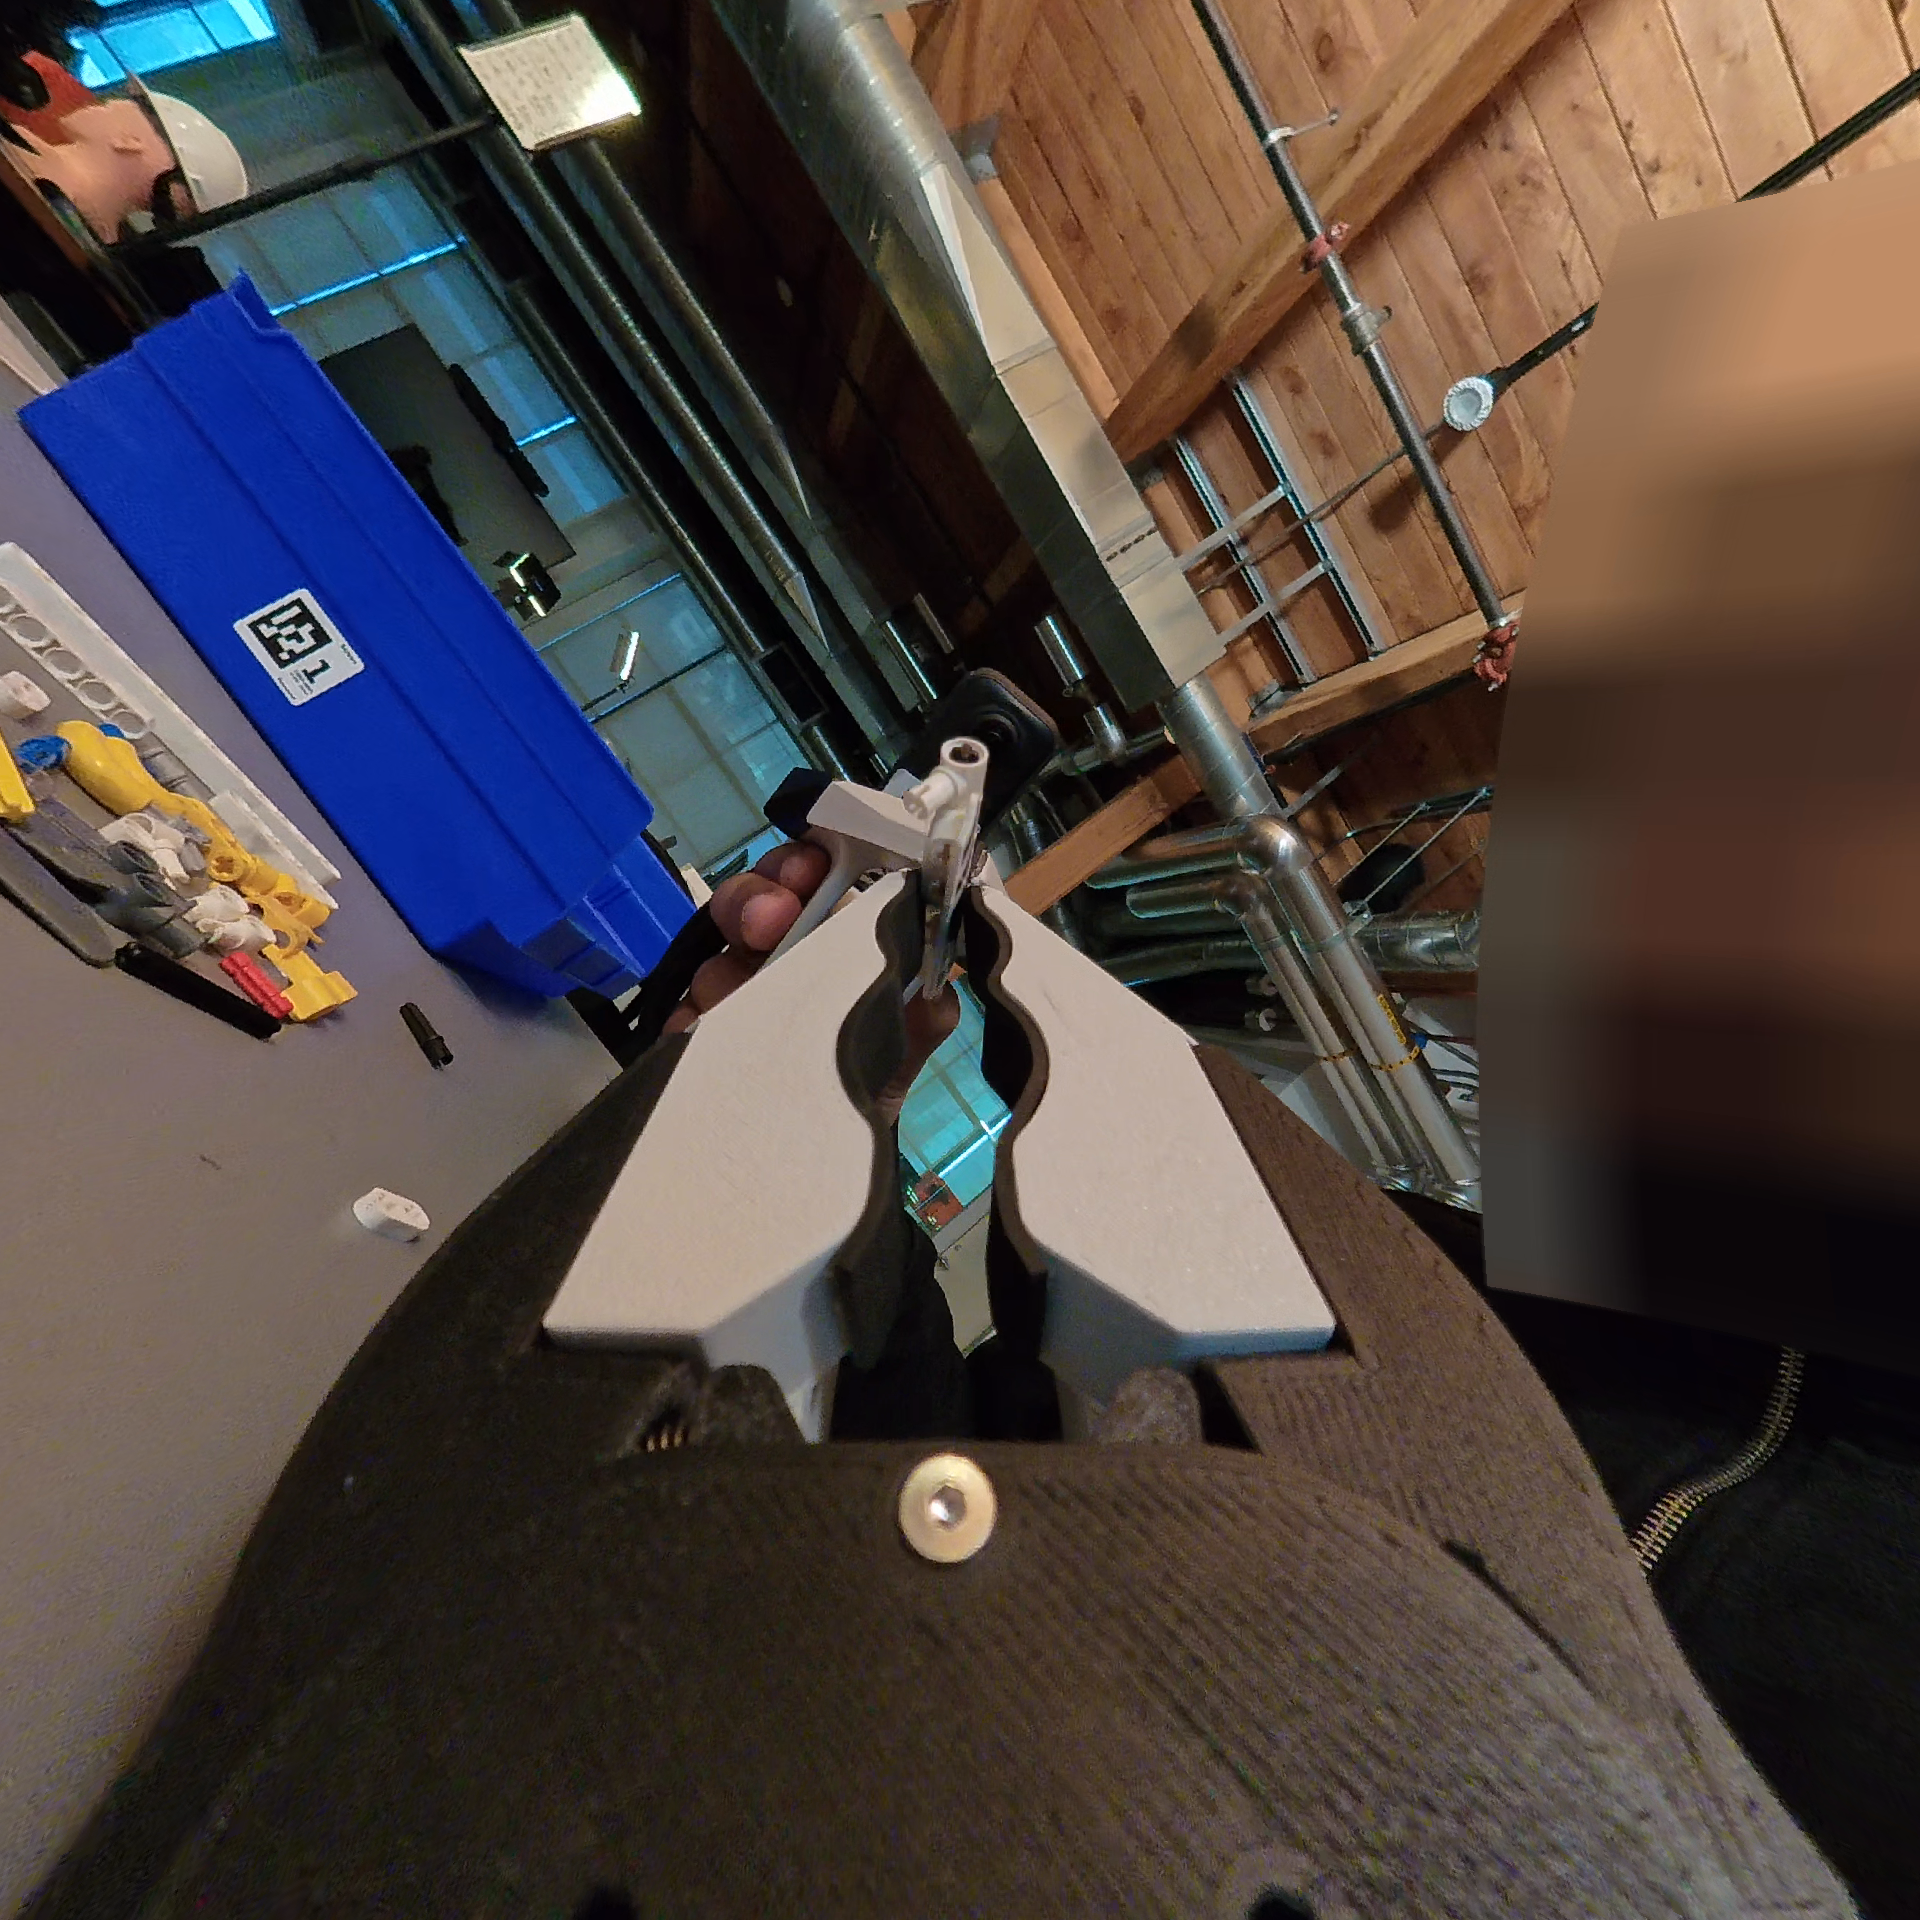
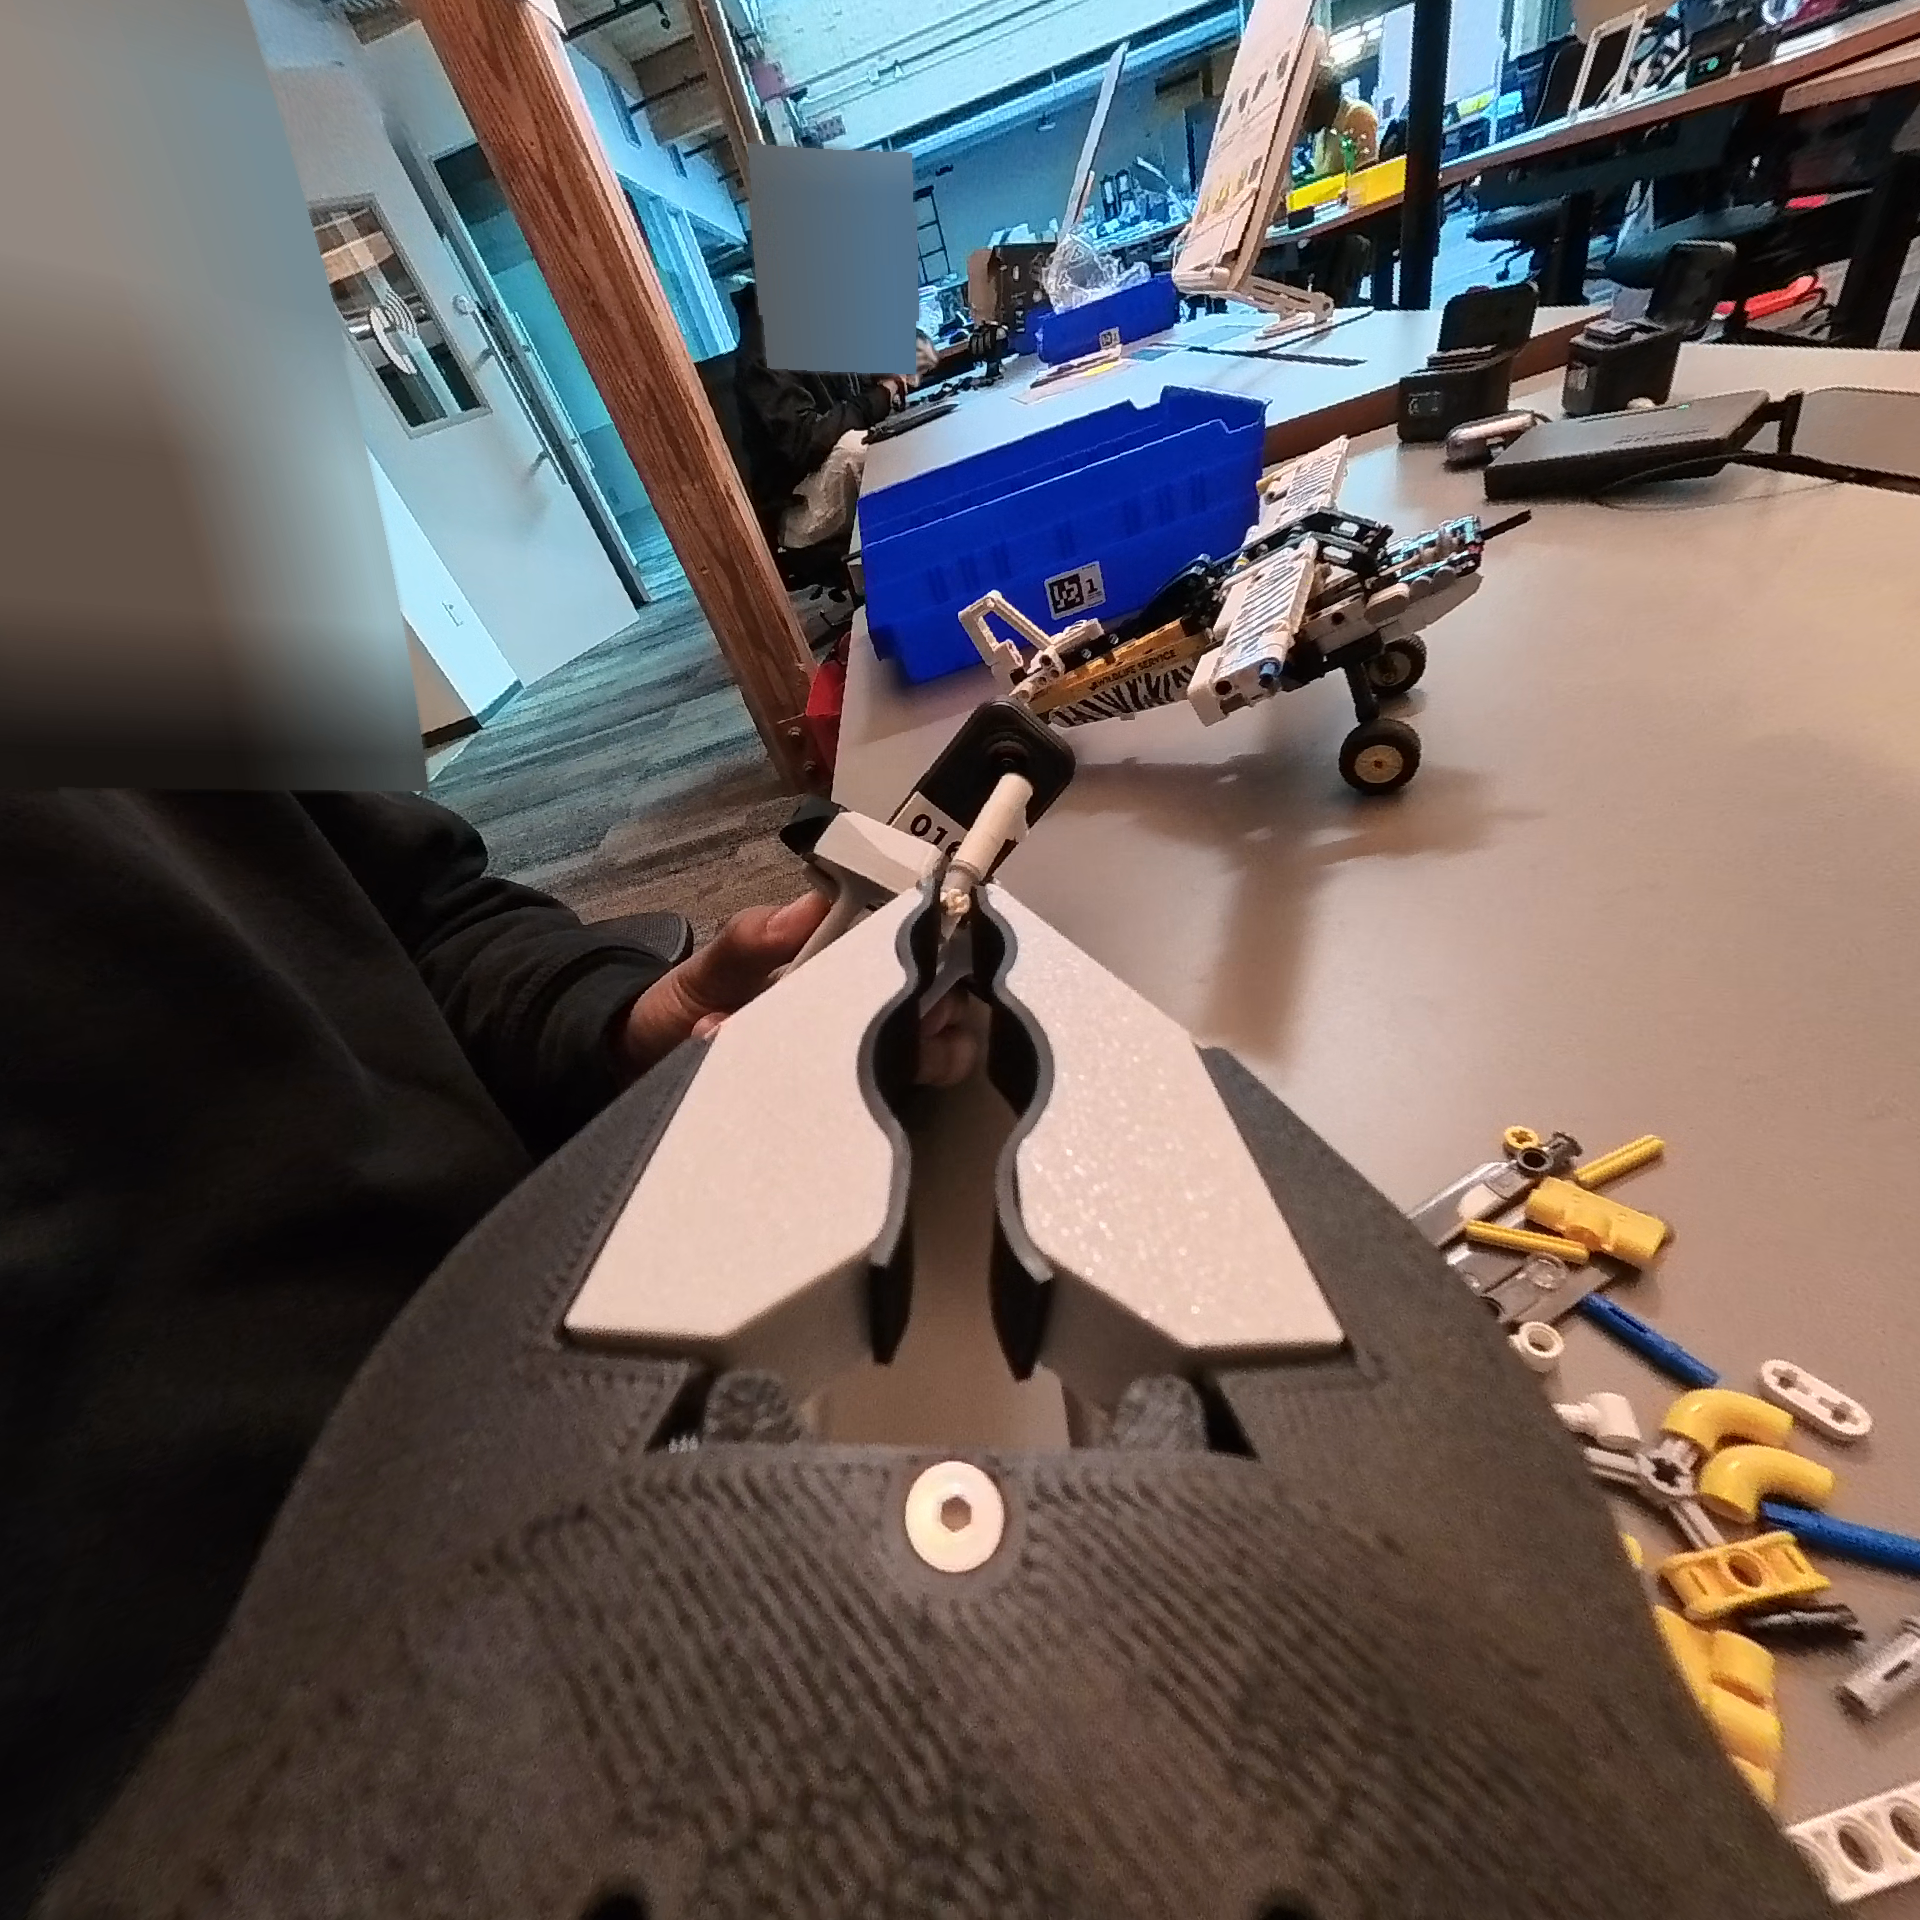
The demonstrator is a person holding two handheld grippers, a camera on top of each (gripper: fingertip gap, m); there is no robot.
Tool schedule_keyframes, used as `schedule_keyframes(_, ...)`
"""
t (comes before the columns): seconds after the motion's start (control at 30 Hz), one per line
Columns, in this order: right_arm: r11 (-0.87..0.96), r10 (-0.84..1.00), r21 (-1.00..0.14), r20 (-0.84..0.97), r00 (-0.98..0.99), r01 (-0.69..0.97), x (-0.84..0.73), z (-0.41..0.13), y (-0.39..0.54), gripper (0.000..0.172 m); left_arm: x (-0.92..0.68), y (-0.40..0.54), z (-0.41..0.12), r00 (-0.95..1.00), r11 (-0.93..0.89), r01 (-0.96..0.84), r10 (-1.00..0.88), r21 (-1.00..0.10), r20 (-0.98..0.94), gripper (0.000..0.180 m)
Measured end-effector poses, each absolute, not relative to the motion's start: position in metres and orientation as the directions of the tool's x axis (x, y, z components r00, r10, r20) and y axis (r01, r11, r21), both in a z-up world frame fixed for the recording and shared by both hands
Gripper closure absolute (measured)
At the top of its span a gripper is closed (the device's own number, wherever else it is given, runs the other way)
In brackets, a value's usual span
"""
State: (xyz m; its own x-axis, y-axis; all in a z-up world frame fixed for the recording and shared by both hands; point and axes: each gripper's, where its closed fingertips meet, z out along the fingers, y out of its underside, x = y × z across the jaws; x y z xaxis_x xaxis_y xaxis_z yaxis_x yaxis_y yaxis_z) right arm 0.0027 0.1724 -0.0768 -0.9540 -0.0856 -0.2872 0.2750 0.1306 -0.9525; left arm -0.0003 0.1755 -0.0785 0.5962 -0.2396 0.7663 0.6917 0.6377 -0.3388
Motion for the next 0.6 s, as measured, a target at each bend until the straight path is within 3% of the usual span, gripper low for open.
schedule_keyframes(0.6,0.132,-0.106,-0.943,-0.32,-0.942,0.305,0.002,-0.0791,0.1761,0.169,-0.0019,0.1721,-0.0782,0.605,0.662,0.668,-0.22,-0.339,0.765,0.18)
